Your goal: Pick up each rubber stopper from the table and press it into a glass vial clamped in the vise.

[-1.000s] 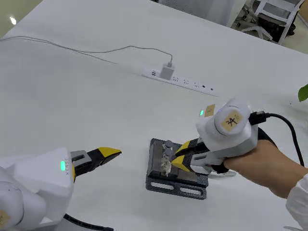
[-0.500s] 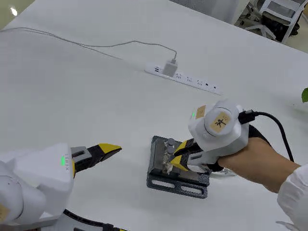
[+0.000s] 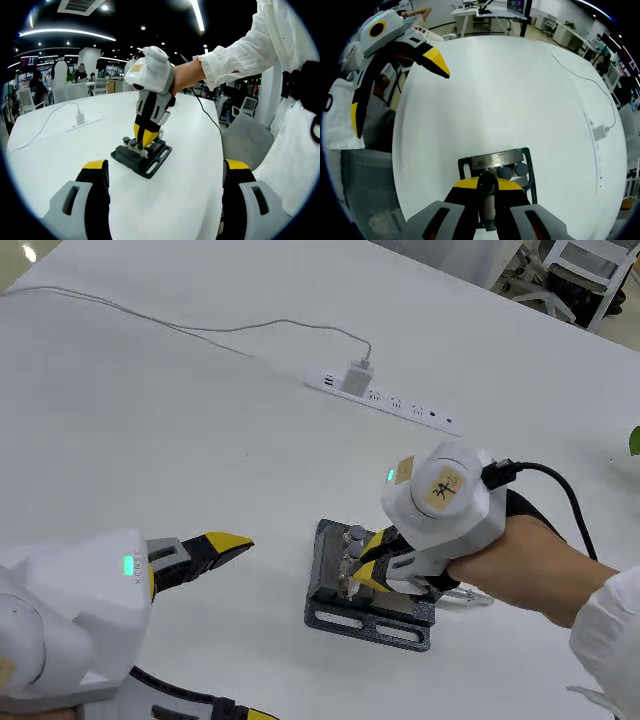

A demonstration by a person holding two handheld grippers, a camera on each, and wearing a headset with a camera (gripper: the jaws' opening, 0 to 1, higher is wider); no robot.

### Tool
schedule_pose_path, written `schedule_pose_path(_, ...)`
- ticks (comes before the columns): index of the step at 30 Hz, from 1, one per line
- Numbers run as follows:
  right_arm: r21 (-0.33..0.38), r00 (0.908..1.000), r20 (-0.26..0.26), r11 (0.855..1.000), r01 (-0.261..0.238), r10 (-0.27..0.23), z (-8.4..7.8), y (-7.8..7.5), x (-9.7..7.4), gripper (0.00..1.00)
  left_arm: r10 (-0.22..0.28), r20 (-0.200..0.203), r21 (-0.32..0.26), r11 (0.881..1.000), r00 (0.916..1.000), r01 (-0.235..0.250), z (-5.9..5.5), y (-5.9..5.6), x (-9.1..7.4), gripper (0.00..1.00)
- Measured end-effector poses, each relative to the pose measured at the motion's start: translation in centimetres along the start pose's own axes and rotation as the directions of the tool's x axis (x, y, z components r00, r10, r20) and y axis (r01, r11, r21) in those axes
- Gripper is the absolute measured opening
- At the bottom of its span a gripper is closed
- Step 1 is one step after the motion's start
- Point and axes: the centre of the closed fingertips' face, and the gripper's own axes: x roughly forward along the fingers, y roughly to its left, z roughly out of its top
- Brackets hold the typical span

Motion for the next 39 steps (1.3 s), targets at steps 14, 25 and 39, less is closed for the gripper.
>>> schedule_pose_path(14,-0.063,0.9962,-0.087,0.998,-0.011,0.005,0.13,0.04,0.03,0.05,0.002,0.014,-0.012,1.000,0.9999,-0.002,0.10,0.18,-0.11,0.93)
schedule_pose_path(25,-0.030,0.9926,-0.117,0.999,-0.034,0.030,0.16,0.01,0.27,0.05,0.009,0.030,-0.029,1.000,0.9995,-0.008,0.24,0.45,-0.21,0.92)
schedule_pose_path(39,-0.024,0.9965,-0.076,0.999,-0.037,0.035,0.03,0.05,0.18,0.07,0.011,0.032,-0.028,1.000,0.9994,-0.010,0.54,0.59,-0.10,0.92)
